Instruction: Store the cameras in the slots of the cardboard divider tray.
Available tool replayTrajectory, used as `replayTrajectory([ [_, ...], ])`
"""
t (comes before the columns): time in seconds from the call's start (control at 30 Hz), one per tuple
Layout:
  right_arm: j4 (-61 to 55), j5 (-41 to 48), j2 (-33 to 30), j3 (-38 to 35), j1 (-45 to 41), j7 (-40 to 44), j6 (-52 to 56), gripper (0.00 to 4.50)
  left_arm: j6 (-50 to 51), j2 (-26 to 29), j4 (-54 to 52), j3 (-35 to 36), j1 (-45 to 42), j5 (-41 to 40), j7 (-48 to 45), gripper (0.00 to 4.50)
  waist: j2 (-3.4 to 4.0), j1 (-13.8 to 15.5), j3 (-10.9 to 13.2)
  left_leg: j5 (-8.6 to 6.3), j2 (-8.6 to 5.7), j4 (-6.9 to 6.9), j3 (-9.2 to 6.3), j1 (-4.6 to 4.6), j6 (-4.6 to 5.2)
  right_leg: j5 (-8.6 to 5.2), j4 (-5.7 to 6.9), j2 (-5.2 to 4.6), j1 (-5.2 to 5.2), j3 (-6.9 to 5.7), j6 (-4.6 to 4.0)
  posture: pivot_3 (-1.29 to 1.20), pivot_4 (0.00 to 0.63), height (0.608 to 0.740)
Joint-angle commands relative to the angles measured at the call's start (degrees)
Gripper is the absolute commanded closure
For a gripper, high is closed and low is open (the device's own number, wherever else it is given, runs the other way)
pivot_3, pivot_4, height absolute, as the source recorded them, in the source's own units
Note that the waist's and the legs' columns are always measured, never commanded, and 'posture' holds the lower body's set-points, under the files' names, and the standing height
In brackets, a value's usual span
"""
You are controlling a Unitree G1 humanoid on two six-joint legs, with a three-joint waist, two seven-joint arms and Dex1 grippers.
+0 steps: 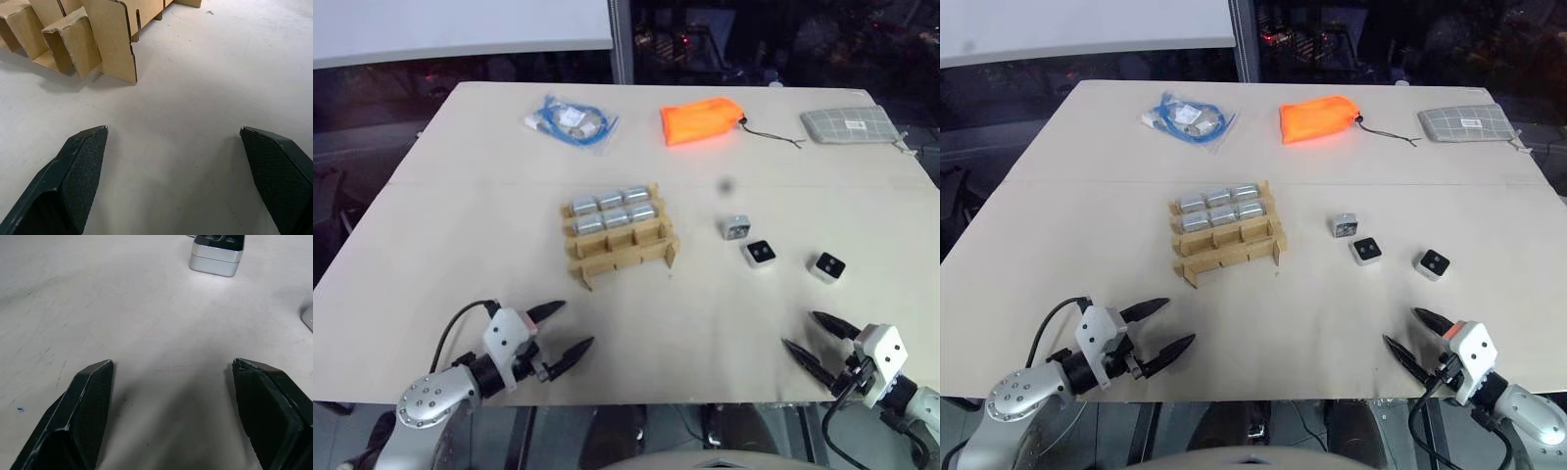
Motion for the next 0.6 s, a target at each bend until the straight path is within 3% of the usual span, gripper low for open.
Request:
replayTrajectory([
  [0.03, -0.74, 1.43, -0.22, -1.4, -0.13, 0.69, -1.1, 0.67, -0.25, 0.86, -0.87, 0.62, 1.42, -0.71, -1.34, 0.0, 0.0, 0.0, 0.0, 0.0, 0.0, 0.0, 0.0, 0.0, 0.0, 0.0, 0.0, 0.0, 0.0, 0.0, 0.0, 0.0, 0.15, 0.74],
  [0.6, -0.36, 1.05, -0.36, -1.19, -1.78, 1.27, 0.03, 0.67, 1.6, 0.75, -1.63, 0.33, 0.5, -0.94, -0.38, 0.0, 0.02, 0.0, -0.01, 0.0, 0.0, -0.03, 0.02, 0.0, 0.0, 0.0, 0.0, 0.01, -0.03, 0.02, 0.0, 0.0, 0.15, 0.74],
])
